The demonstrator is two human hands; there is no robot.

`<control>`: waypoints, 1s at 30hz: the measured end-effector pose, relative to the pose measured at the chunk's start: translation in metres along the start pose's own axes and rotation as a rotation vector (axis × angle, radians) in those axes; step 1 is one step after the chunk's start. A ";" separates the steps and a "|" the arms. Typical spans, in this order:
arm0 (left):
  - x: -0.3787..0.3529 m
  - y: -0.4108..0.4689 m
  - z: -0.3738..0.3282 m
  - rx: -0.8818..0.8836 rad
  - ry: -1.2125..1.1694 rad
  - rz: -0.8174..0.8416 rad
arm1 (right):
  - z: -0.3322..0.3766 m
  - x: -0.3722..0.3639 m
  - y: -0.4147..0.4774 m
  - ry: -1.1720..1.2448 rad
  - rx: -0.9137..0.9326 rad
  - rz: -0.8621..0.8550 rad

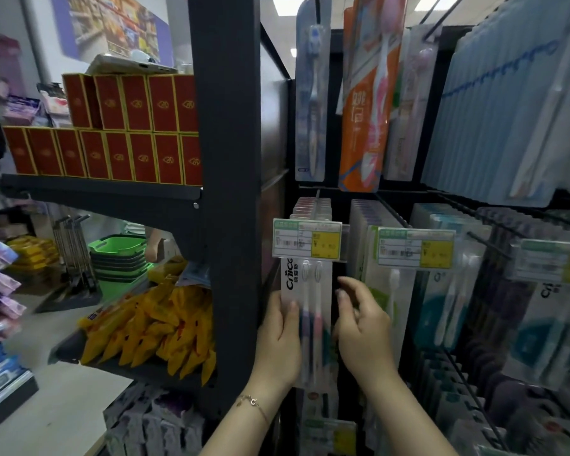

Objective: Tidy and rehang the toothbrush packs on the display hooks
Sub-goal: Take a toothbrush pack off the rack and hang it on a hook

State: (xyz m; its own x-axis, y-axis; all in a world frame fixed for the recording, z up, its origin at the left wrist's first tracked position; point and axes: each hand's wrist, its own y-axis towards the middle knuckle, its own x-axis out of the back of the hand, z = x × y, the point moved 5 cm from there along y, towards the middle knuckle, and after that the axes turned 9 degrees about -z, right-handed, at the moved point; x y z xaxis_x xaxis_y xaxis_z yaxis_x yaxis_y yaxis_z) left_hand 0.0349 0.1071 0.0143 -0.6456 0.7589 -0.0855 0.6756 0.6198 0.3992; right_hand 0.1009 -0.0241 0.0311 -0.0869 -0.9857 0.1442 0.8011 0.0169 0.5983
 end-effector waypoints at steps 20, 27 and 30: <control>-0.005 -0.001 0.001 0.026 0.005 -0.087 | -0.015 -0.039 0.035 0.190 -0.212 0.227; -0.004 -0.006 -0.001 0.031 0.044 -0.115 | -0.009 -0.027 0.029 0.175 -0.132 0.083; -0.003 -0.007 -0.002 0.025 0.068 -0.129 | -0.005 -0.022 0.026 0.142 -0.083 0.049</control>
State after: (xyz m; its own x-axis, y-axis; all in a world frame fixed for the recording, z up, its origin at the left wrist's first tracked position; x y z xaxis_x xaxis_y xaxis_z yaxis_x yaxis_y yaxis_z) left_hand 0.0311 0.1004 0.0135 -0.7500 0.6576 -0.0719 0.5935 0.7169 0.3659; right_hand 0.1266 -0.0025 0.0400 0.0332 -0.9979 0.0556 0.8489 0.0575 0.5254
